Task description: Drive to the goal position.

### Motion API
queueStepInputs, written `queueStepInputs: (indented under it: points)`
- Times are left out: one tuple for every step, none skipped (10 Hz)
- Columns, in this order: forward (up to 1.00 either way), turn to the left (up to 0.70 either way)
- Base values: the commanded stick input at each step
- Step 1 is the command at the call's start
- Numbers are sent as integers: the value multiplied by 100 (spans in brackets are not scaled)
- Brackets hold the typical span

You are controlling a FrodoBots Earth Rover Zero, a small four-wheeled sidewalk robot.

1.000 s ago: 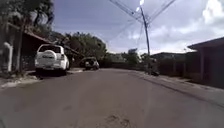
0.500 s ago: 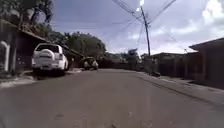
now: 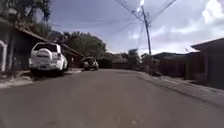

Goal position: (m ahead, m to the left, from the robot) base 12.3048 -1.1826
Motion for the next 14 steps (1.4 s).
queueStepInputs:
  points:
    - [45,0]
    - [45,0]
    - [45,0]
    - [45,0]
    - [45,0]
    - [45,0]
    - [45,0]
    - [45,0]
    - [45,0]
    - [45,0]
    - [45,0]
    - [45,0]
    - [45,0]
    - [45,0]
